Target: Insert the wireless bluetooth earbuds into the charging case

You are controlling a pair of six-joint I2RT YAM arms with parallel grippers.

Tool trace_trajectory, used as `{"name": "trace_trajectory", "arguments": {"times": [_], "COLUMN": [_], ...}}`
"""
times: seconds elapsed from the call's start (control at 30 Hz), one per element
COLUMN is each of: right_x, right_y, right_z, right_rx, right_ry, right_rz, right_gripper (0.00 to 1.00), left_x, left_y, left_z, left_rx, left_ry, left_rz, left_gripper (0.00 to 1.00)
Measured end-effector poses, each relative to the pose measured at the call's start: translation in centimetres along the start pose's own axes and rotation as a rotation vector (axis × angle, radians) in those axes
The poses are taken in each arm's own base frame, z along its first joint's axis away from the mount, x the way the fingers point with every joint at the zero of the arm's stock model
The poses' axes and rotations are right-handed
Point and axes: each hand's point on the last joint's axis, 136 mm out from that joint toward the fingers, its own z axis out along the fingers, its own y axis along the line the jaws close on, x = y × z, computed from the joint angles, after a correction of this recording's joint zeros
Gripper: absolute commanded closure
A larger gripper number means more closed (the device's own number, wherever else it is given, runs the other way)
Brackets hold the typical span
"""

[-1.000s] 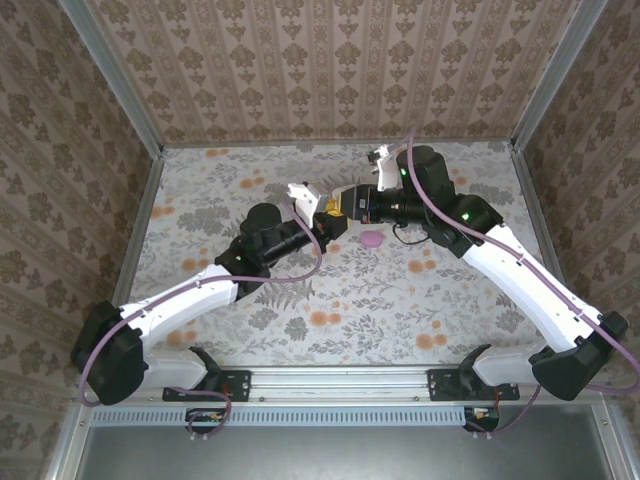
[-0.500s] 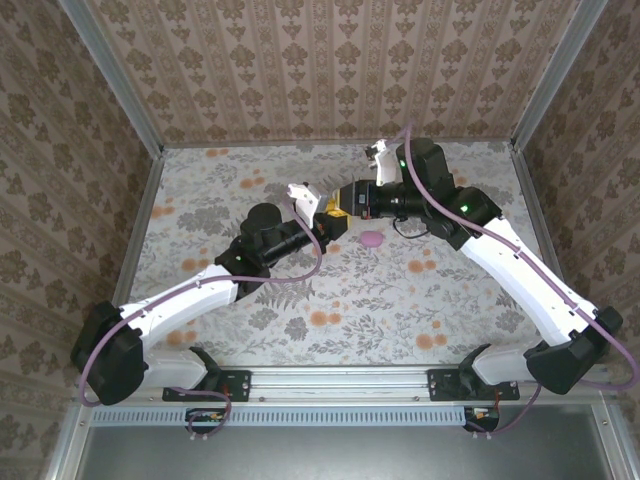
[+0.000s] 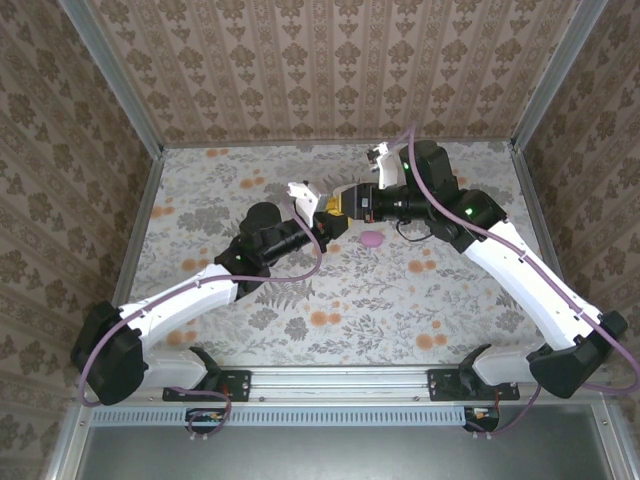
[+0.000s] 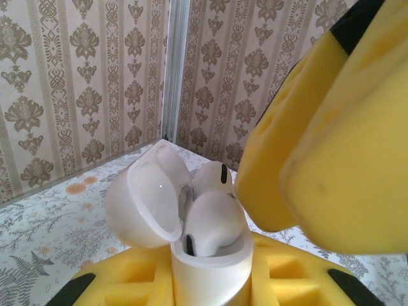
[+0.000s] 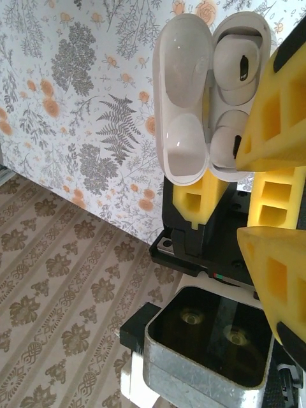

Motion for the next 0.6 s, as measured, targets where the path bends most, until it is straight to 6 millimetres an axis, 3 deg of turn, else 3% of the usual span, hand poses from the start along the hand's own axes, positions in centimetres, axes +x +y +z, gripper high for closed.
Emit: {"name": "trace_trajectory", "arguments": {"times": [0.23,0.37,0.6], "right_x": [0.2,-0.4,-2.7], "right_y": [0.3,0.2,-3.9], "right_z": [-0.7,-2.1,-6.6], "right_rx": [-0.011,0.015,0.168], "right_ry": [-0.004,-0.063,-0.247], "right_rz": [-0.003,-0.01,0.065], "right_gripper": [0.66,0.63,0.59], "left_x": [0.0,0.0,0.1], "left_y": [0.0,0.0,-0.6], "left_z": [0.0,0.0,0.0], "left_rx": [0.0,0.0,0.032], "left_ry": [0.0,0.0,0.005], "left_rz": [0.0,0.0,0.02], "left_gripper": [0.75,0.75,0.75]}}
